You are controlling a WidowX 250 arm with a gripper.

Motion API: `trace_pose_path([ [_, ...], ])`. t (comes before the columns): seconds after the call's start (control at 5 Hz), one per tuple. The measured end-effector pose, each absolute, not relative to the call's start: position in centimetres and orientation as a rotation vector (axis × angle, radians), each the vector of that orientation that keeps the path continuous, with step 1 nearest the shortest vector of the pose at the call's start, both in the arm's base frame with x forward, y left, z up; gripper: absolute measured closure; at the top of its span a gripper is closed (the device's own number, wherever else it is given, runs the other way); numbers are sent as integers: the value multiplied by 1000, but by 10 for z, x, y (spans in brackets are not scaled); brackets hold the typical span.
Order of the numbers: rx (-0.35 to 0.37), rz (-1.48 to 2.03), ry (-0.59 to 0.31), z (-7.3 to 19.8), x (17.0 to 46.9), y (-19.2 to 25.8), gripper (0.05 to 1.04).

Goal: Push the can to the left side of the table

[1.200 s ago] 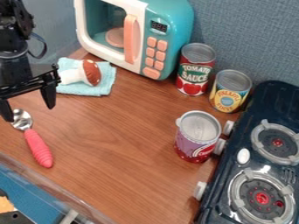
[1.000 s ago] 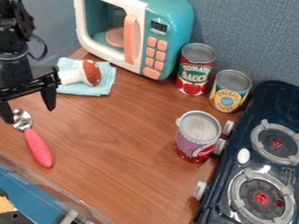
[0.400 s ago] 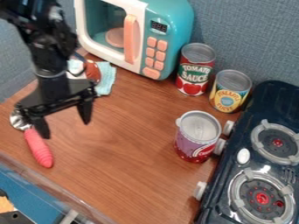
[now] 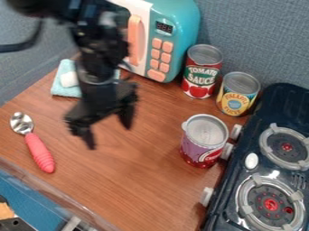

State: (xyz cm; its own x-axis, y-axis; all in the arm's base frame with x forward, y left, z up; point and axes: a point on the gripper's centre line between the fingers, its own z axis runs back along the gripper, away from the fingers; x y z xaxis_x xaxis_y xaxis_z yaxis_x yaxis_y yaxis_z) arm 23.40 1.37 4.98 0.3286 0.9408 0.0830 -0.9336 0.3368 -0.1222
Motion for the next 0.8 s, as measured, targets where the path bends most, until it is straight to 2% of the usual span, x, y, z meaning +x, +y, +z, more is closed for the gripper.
trace_pose_path([
  [0.4, -70, 1105, -53, 38, 281, -47, 83],
  [0.6, -72, 1018, -49, 35, 302, -77, 83],
  [0.8, -79, 975, -73, 42, 307, -96, 83],
])
